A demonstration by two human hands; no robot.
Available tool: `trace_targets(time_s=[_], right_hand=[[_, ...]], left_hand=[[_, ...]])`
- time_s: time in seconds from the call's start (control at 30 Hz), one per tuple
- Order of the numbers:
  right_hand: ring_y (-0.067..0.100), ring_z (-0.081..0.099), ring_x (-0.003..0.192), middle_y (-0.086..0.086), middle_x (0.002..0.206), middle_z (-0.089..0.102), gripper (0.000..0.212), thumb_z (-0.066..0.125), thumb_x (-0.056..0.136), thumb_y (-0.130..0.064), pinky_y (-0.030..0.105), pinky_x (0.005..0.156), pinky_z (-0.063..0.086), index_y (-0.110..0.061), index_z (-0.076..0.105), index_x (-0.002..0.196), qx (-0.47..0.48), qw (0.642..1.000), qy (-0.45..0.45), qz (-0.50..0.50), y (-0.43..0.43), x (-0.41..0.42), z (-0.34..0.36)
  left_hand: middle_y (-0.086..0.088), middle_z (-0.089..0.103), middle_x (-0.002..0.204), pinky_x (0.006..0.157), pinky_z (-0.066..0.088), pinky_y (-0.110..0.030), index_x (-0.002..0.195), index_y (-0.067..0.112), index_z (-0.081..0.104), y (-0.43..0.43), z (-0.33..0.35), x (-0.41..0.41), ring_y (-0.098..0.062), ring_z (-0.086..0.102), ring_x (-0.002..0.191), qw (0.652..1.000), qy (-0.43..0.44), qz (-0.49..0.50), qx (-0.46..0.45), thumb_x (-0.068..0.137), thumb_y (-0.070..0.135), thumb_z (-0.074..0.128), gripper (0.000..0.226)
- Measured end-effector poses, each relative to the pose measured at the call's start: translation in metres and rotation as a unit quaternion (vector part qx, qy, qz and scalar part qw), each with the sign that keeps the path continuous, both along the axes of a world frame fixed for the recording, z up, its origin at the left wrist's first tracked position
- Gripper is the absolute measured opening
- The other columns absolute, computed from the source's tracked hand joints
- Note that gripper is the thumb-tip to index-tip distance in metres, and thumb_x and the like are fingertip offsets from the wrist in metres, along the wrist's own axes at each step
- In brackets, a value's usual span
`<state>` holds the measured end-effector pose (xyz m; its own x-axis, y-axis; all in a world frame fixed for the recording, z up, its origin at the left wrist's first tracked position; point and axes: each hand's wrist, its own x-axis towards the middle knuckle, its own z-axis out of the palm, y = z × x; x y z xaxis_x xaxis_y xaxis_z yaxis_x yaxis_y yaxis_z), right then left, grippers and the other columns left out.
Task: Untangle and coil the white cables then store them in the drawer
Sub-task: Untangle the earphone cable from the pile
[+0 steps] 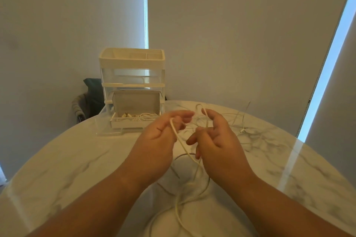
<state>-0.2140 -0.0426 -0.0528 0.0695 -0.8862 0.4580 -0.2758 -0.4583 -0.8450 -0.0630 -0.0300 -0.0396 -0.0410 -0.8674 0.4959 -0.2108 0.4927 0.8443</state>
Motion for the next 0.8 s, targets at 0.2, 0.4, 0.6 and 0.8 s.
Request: trace_targets(time_s=[0.2, 0.4, 0.6, 0.8], right_hand=[[0.019, 0.065, 0.067, 0.003, 0.089, 0.076, 0.018, 0.049, 0.103, -0.020, 0.031, 0.058, 0.048, -0.013, 0.063, 0.095, 0.002, 0.992, -0.129, 0.000, -0.008, -0.020, 0.015], [0.019, 0.064, 0.071, 0.002, 0.072, 0.067, 0.021, 0.051, 0.103, -0.021, 0.032, 0.059, 0.049, -0.016, 0.070, 0.095, 0.088, 0.977, -0.195, -0.004, -0.022, -0.027, 0.011], [0.017, 0.063, 0.053, 0.005, 0.068, 0.067, 0.020, 0.050, 0.102, -0.021, 0.033, 0.057, 0.043, -0.009, 0.065, 0.109, 0.165, 0.938, -0.297, 0.065, -0.023, -0.024, 0.014], [0.021, 0.072, 0.080, 0.006, 0.086, 0.078, 0.017, 0.052, 0.102, -0.027, 0.033, 0.066, 0.048, -0.014, 0.063, 0.104, 0.170, 0.954, -0.241, 0.051, -0.021, -0.019, 0.010]], left_hand=[[0.000, 0.071, 0.102, 0.065, 0.057, -0.033, 0.099, 0.016, 0.063, -0.019, 0.004, 0.021, -0.018, 0.073, 0.080, 0.977, 0.183, 0.103, 0.038, 0.104, 0.035, 0.037, 0.032], [-0.008, 0.075, 0.088, 0.058, 0.057, -0.033, 0.086, 0.018, 0.059, -0.018, 0.020, 0.026, -0.023, 0.074, 0.077, 0.920, 0.374, -0.048, 0.111, 0.103, 0.040, 0.038, 0.034], [-0.010, 0.073, 0.110, 0.075, 0.055, -0.044, 0.106, 0.020, 0.064, -0.015, 0.012, 0.030, -0.029, 0.071, 0.099, 0.933, 0.279, -0.082, 0.214, 0.094, 0.065, 0.030, 0.057], [-0.017, 0.073, 0.103, 0.061, 0.054, -0.036, 0.122, 0.023, 0.056, -0.007, 0.004, 0.009, -0.027, 0.071, 0.077, 0.945, 0.161, -0.098, 0.268, 0.101, 0.042, 0.044, 0.031]])
